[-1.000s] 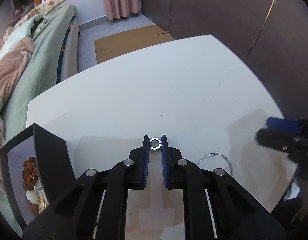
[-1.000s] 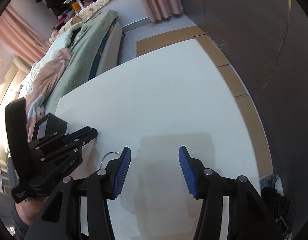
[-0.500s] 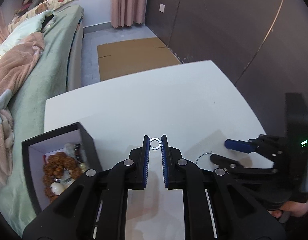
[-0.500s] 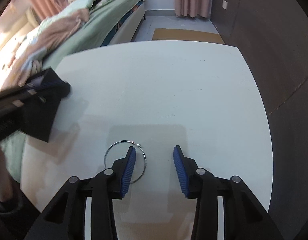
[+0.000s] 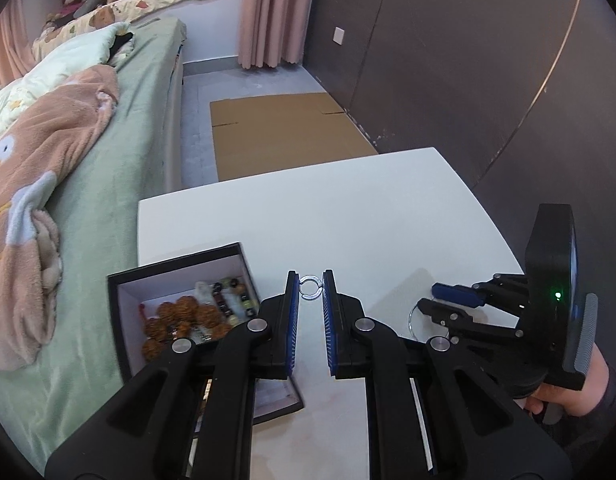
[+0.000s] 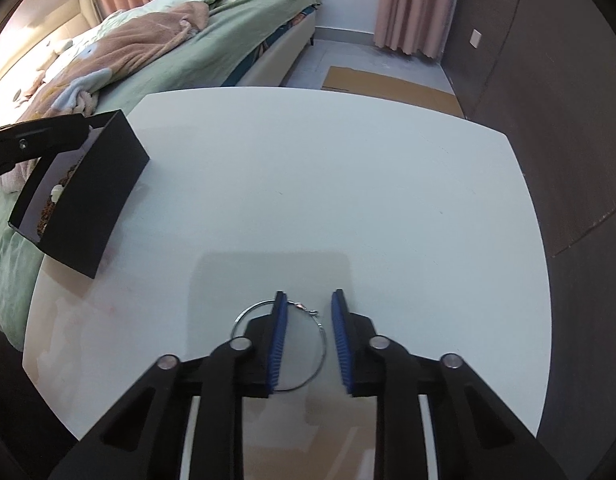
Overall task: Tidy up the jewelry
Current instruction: 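Carry the ring toward the box with the left tool while the right tool grasps the large silver hoop, then lower the small ring into the black box and open the left tool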
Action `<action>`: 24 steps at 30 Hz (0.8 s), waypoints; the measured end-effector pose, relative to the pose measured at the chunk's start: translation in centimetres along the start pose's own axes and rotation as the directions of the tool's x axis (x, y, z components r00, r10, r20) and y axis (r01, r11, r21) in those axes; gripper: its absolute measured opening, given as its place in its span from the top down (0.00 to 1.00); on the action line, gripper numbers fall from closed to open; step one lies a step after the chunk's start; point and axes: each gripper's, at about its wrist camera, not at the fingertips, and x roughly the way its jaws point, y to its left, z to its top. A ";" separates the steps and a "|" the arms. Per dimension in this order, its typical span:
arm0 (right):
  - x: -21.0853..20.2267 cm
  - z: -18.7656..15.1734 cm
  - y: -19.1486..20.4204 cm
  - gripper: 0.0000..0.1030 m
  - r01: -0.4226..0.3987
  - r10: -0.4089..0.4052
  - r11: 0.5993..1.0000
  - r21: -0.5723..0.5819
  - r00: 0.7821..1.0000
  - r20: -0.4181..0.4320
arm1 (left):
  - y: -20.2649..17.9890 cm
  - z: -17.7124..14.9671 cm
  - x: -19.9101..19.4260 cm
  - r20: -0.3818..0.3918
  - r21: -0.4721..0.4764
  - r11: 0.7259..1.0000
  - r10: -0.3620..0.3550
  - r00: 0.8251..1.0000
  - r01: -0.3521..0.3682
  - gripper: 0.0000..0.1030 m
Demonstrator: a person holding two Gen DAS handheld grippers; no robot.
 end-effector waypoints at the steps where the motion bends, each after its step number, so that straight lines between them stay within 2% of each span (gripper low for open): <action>1: 0.0 0.1 0.1 0.89 -0.009 0.009 1.000 0.000 1.000 0.001 | 0.1 0.0 -0.2 0.002 -0.001 1.000 0.001 1.000 -0.001 0.88; 3: 0.0 0.1 0.2 0.90 -0.010 0.010 1.000 0.006 1.000 0.002 | 0.5 0.0 -0.6 0.008 -0.004 1.000 0.003 1.000 -0.002 0.88; 6: 0.0 0.2 -0.2 0.98 -0.013 0.013 0.999 0.035 1.000 -0.003 | 0.9 -0.2 -1.1 0.014 -0.009 1.000 0.004 1.000 -0.004 0.88; 11: -0.8 0.2 -1.7 0.99 -0.061 0.061 0.988 0.145 0.998 0.006 | 1.6 -0.2 -2.1 0.029 -0.022 1.000 -0.001 1.000 0.002 0.88; 16: -2.6 0.4 -2.2 0.99 -0.124 0.113 0.969 0.215 0.992 0.063 | 2.4 -0.2 -3.0 0.040 -0.043 0.999 -0.008 0.999 0.010 0.88; 24: -5.2 0.6 -0.9 0.99 -0.194 0.162 0.948 0.251 0.976 0.144 | 4.6 -0.8 -4.0 0.040 -0.094 0.995 -0.013 0.999 0.017 0.88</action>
